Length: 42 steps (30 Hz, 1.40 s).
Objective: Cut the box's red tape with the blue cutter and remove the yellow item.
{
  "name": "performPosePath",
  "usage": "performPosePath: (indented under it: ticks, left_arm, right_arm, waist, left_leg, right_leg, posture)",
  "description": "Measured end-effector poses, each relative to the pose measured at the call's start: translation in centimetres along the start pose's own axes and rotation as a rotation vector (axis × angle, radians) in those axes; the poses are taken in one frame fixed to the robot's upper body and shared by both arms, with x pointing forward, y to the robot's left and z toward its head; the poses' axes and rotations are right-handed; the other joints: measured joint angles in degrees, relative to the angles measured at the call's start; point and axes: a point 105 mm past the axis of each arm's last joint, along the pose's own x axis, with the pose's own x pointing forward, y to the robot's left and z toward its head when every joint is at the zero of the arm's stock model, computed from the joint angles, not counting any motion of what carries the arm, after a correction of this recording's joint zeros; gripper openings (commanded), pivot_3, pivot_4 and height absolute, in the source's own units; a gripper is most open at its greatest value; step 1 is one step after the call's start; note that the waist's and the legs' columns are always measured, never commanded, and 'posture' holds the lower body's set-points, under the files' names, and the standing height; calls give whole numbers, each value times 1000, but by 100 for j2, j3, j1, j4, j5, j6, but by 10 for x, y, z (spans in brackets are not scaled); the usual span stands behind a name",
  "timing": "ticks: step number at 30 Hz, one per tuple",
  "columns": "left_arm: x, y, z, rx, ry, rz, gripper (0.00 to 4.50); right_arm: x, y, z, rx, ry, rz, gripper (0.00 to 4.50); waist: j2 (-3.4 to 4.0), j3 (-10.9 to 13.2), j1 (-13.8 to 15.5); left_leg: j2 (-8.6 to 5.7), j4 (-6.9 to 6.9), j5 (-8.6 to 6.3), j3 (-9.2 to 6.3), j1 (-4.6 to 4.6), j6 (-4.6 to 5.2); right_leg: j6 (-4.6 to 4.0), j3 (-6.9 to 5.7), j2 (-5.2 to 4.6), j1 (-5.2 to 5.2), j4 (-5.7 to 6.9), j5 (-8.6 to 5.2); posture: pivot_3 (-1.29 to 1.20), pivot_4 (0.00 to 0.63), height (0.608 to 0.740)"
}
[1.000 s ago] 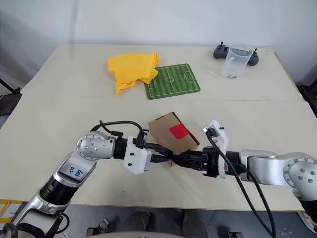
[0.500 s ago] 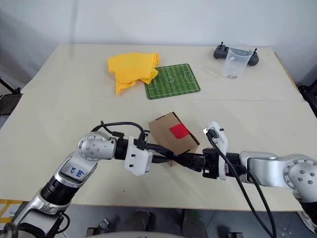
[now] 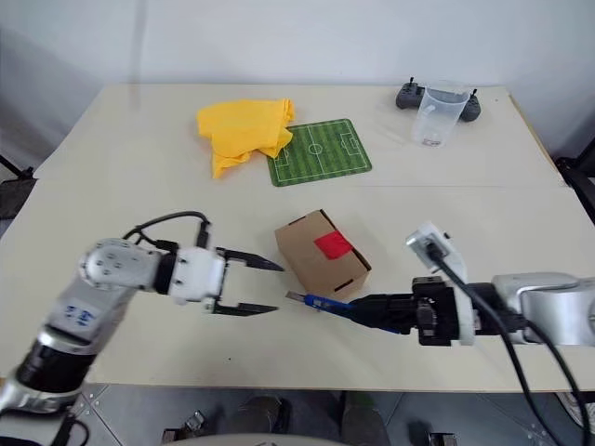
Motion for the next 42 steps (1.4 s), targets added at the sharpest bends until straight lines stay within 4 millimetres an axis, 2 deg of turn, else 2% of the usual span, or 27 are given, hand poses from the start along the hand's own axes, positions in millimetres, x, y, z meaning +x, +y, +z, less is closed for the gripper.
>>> performPosePath:
  ticks: [2,5,8,12,15,16,18,22,29,32,34,36,39,42]
  left_arm:
    - [-13,10,-2,-47,-9,60,2920]
    - [-21,16,-7,-170,-51,108,2920]
    - [-26,22,-22,-308,-97,162,2346]
    - [-28,28,-49,-463,-145,213,1081]
    - [-28,30,-66,-517,-149,249,154]
    - [-26,34,-66,-519,-161,253,0]
    - [-22,38,-60,-507,-181,249,0]
    - [0,55,-40,-476,-231,214,0]
    - [31,83,-21,-358,-93,185,0]
    - [47,90,-24,-236,35,143,0]
    - [55,89,-28,-169,96,110,0]
    - [60,88,-32,-158,115,98,0]
    - [66,88,-35,-172,117,93,0]
    - [73,89,-32,-190,101,102,0]
  right_arm:
    - [-7,0,1,1,-10,-15,90]
    - [-20,-2,-1,18,-37,-60,90]
    - [-40,0,2,-2,-67,-153,90]
    - [-79,-11,12,-49,-193,-463,90]
    - [-98,-19,11,-32,-248,-621,90]
    - [-103,-22,7,-35,-246,-686,90]
    - [-104,-23,4,-51,-225,-736,90]
    - [-87,-20,6,-137,-219,-797,90]
    - [-46,-15,38,-266,-266,-754,90]
    - [-28,-15,46,-312,-224,-746,90]
    - [-24,-17,49,-315,-206,-736,90]
    - [-23,-23,49,-299,-166,-735,90]
    - [-23,-22,64,-304,-209,-697,90]
    - [-14,-26,76,-290,-184,-644,90]
  waist:
    - [-1,0,56]
    - [-1,0,148]
    - [-1,0,176]
    - [-4,-1,185]
    - [-6,0,164]
    - [-7,0,159]
    - [-6,0,153]
    - [-8,0,148]
    - [-8,1,86]
    - [-7,1,67]
    - [-7,1,60]
    - [-8,2,60]
    - [-11,3,45]
    - [-20,8,-8]
  left_leg:
    - [-1,6,-1,-4,0,2]
    - [-7,6,-4,0,-2,8]
    - [-6,6,-4,2,-3,7]
    - [-9,5,-3,10,1,7]
    - [-8,5,-2,14,3,6]
    - [-8,5,-2,15,3,6]
    - [-7,5,-2,15,3,6]
    - [-8,12,0,20,4,5]
    - [-8,15,2,43,13,7]
    - [-9,13,3,43,9,7]
    - [-9,5,3,42,5,8]
    - [-6,2,2,39,-4,9]
    - [-6,6,1,26,-22,10]
    - [-7,15,2,27,-29,10]
  right_leg:
    - [0,-1,-2,8,-4,0]
    - [3,-1,-3,6,-2,2]
    - [4,-6,-1,5,17,2]
    - [4,-5,-1,5,11,2]
    - [4,-1,0,4,10,2]
    - [4,0,0,1,12,2]
    - [5,2,0,1,16,2]
    - [11,-2,1,2,20,6]
    - [17,4,4,-1,22,9]
    - [16,2,3,-4,14,9]
    - [16,2,0,-6,5,9]
    - [16,0,0,-10,2,9]
    - [17,-4,-1,-18,-7,9]
    - [18,-4,-3,-25,-15,10]
  posture:
    - [0,150,740]
    - [0,150,740]
    - [0,150,740]
    - [0,150,740]
    - [0,150,740]
    - [0,150,740]
    - [0,150,740]
    - [0,150,740]
    - [0,150,740]
    - [0,150,740]
    - [0,150,740]
    - [0,150,740]
    - [0,150,740]
    - [0,150,740]
